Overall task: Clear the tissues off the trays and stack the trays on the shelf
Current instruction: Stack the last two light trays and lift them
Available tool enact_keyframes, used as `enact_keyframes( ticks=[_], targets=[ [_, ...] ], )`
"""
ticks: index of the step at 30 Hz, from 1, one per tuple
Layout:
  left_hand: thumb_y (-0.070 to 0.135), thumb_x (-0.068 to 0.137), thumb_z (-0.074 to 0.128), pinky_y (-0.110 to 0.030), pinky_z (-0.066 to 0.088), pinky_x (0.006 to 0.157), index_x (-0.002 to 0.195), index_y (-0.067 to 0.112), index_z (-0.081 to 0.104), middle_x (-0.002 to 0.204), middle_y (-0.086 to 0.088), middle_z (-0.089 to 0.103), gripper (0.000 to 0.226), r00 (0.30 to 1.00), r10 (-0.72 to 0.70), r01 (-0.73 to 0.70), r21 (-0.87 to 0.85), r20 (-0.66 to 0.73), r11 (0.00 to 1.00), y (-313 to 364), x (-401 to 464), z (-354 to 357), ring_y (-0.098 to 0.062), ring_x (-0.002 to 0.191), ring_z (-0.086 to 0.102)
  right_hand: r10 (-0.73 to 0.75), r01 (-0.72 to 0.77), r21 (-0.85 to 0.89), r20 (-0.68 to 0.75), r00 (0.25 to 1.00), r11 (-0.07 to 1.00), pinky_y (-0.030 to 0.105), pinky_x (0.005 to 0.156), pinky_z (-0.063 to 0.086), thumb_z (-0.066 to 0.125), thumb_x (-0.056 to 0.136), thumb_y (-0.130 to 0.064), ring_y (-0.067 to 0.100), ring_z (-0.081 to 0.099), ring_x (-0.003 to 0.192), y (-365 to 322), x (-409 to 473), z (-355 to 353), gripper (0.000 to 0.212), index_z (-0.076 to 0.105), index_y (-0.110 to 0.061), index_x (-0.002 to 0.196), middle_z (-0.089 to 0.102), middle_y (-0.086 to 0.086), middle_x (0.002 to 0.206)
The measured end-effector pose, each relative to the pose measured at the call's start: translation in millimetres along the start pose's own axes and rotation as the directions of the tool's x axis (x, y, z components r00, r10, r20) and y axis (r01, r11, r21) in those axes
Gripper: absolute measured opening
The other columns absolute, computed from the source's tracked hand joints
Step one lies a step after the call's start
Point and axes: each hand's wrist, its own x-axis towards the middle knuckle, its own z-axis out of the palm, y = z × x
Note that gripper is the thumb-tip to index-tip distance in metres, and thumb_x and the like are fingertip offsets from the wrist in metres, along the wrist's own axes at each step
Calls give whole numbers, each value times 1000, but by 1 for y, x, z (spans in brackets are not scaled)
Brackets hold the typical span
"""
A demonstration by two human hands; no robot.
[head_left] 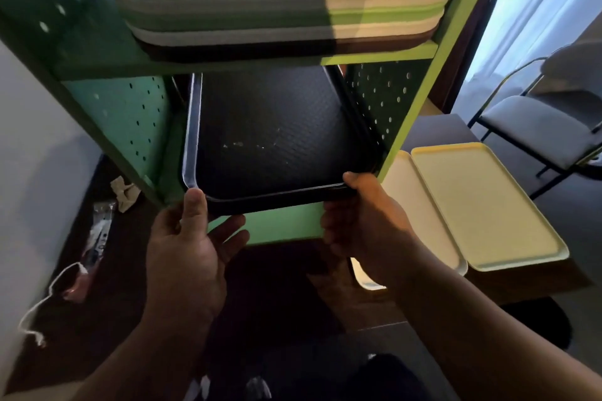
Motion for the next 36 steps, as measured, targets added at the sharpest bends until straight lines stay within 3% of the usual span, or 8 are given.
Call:
enact_keyframes(
  ticks=[5, 10, 13, 18, 23, 29, 33, 36],
  targets=[
    [52, 96, 54, -27, 61, 58, 103, 18, 63, 96, 0, 73, 35, 998, 37, -35, 39, -57, 999, -5, 3, 7, -11, 69, 75, 68, -63, -29, 191, 979, 998, 27, 49, 42, 51, 96, -49, 22, 58, 49, -9, 5, -11, 44, 63, -8, 86, 66, 10, 65],
    [49, 99, 53, -26, 57, 50, 96, 28, 65, 95, 2, 72, 24, 953, 51, -79, -84, -299, 993, -18, -19, 40, -9, 63, 75, 222, -116, -255, 444, 868, 960, 25, 50, 47, 57, 96, -53, 23, 64, 52, -23, 7, -50, 46, 65, -9, 96, 72, 10, 71],
    [50, 98, 55, -31, 58, 58, 98, 27, 66, 94, 2, 74, 25, 938, 1, -48, -125, -346, 991, -42, -47, 74, -13, 76, 77, 258, -87, -340, 498, 828, 936, 28, 51, 46, 55, 102, -40, 24, 61, 55, -26, 5, -86, 35, 64, -7, 98, 69, 10, 74],
    [47, 100, 49, -31, 55, 54, 101, 14, 66, 85, -1, 68, 36, 977, -41, 20, -103, -207, 995, -94, -93, 140, -13, 67, 68, 286, -163, -330, 368, 885, 930, 28, 51, 43, 50, 106, -33, 23, 59, 55, -30, 30, -150, 28, 62, -7, 101, 65, 10, 73],
    [43, 103, 44, -31, 54, 56, 105, 13, 64, 95, -8, 64, 36, 995, -89, 93, 92, -43, 991, -147, -108, 203, -14, 69, 66, 250, -196, -250, 206, 946, 948, 31, 57, 45, 49, 105, -32, 19, 61, 58, -22, 74, -216, 28, 63, -8, 109, 69, 6, 75],
    [39, 106, 42, -30, 56, 59, 108, 8, 62, 97, -10, 63, 37, 964, -250, 213, 289, 96, 933, -201, -95, 263, -19, 75, 66, 239, -236, -189, -9, 971, 953, 30, 56, 45, 56, 101, -25, 19, 62, 59, -7, 105, -291, 21, 65, -8, 108, 67, 8, 81],
    [33, 103, 50, -40, 59, 76, 103, 11, 59, 98, -9, 62, 24, 903, -421, 296, 585, 87, 755, -246, -76, 285, -23, 84, 65, 260, -282, -222, -120, 958, 933, 28, 58, 42, 56, 99, -17, 22, 56, 66, 6, 119, -339, 10, 63, -10, 103, 61, 6, 80],
    [42, 86, 64, -45, 57, 89, 121, 18, 56, 115, -7, 66, 43, 832, -540, 179, 859, 128, 480, -288, -70, 281, -26, 100, 67, 286, -322, -296, -159, 945, 899, 29, 57, 36, 57, 97, -14, 23, 46, 69, 27, 136, -363, 4, 60, -12, 98, 54, 8, 81]
  ],
)
